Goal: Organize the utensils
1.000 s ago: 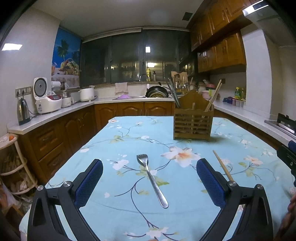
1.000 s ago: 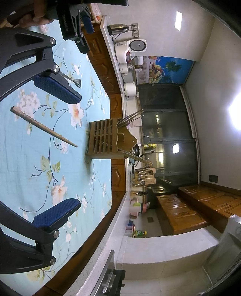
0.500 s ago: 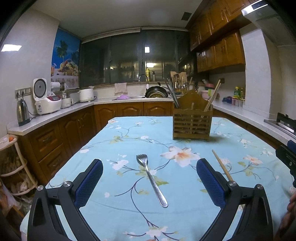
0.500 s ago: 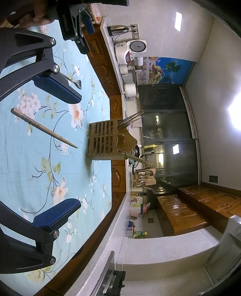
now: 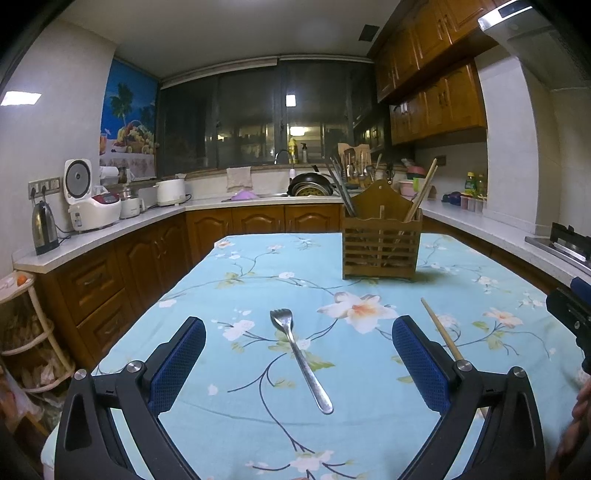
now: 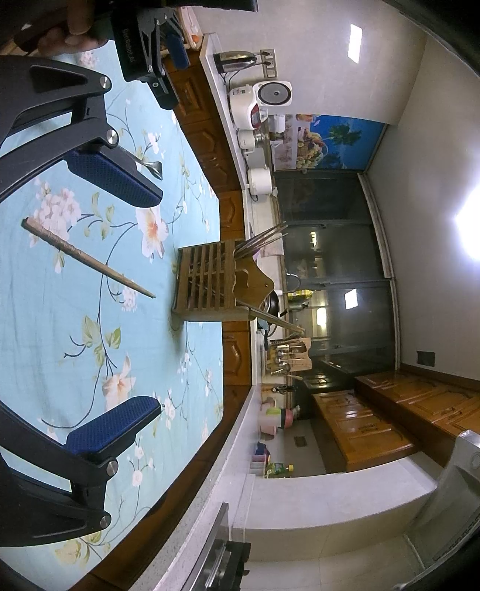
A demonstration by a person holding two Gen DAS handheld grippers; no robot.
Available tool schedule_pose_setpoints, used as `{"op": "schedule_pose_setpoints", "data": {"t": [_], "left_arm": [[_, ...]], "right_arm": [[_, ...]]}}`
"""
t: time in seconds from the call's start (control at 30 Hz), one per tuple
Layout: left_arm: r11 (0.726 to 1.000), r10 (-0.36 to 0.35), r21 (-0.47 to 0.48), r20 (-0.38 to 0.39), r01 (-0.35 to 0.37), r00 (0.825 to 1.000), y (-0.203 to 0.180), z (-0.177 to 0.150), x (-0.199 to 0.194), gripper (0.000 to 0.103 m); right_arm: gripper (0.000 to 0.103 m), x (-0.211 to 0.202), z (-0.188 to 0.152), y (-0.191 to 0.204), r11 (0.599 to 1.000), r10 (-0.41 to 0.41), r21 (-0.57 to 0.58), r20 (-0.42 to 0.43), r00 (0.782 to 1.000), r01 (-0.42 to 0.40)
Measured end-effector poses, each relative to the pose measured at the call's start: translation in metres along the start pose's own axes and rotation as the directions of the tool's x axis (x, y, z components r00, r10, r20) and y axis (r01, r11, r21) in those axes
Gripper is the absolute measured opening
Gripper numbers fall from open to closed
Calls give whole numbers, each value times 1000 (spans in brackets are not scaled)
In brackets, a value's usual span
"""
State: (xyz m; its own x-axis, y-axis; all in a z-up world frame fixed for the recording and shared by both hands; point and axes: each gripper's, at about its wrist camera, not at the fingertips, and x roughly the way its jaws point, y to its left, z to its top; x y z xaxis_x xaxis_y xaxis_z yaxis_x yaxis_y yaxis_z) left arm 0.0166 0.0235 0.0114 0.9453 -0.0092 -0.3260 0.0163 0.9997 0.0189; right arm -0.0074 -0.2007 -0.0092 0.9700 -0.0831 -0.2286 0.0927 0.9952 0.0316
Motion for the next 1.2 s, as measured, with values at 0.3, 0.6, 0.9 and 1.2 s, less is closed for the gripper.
{"op": "schedule_pose_setpoints", "data": {"t": [0.3,0.6,0.9,1.2], "left_arm": [[1000,1,1,-3,-1,1000,-2,1,0,102],[1000,1,4,-4,-1,1000,-5,2,0,102],[1000,-6,3,-5,6,1000,-7,3,0,102],[1000,-12,5,-2,12,1000,-12,3,-4,102]], "right_arm": [[103,1,1,2,1000,2,-1,-1,1000,-2],[103,1,1,2,1000,2,-1,-4,1000,-2],[103,1,4,3,1000,6,3,7,1000,-6],[103,1,5,3,1000,6,4,7,1000,-6]]}}
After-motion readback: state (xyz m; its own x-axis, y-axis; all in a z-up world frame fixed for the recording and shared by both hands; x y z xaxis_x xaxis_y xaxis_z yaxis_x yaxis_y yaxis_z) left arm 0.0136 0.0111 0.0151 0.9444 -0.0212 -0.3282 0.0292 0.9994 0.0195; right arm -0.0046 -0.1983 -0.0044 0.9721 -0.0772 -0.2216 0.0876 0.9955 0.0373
